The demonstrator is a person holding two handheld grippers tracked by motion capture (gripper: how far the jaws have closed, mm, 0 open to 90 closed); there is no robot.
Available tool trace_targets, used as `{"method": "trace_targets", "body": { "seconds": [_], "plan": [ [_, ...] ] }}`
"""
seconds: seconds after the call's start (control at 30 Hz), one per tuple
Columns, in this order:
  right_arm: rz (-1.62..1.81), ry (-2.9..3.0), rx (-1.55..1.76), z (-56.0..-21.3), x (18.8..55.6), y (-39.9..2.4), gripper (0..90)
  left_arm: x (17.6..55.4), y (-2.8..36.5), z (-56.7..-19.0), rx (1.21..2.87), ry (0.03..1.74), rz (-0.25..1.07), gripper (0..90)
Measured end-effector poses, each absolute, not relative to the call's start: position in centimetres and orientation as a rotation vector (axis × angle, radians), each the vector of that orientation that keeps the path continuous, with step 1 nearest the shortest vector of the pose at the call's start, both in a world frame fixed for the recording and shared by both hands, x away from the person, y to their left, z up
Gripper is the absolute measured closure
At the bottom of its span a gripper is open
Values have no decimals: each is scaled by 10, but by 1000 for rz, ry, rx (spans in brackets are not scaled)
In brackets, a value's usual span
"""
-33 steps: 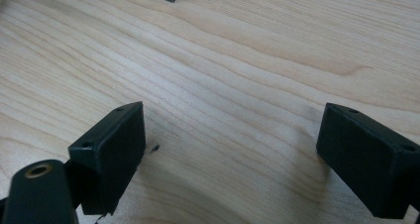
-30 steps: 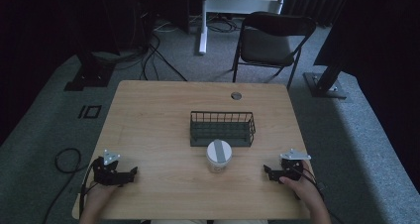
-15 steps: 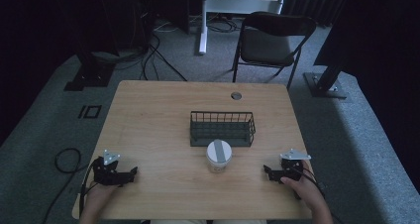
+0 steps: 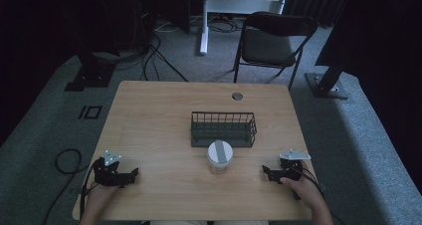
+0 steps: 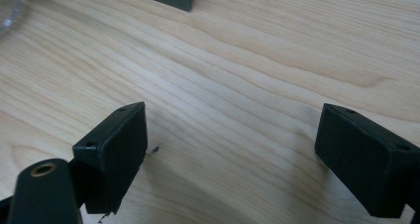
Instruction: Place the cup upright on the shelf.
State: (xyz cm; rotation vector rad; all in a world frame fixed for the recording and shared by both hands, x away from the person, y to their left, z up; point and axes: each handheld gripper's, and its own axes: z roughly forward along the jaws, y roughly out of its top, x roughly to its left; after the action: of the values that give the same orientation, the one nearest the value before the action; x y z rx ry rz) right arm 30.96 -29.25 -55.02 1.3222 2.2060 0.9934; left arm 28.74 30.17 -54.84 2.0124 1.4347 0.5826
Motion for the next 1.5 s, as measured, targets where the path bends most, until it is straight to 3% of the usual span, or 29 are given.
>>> {"method": "trace_targets", "body": {
  "seconds": [1.5],
  "plan": [
    [1180, 2386, 1053, -534, 302, -208, 122, 287, 302, -548, 2010, 1435, 583, 1]
  ]
}}
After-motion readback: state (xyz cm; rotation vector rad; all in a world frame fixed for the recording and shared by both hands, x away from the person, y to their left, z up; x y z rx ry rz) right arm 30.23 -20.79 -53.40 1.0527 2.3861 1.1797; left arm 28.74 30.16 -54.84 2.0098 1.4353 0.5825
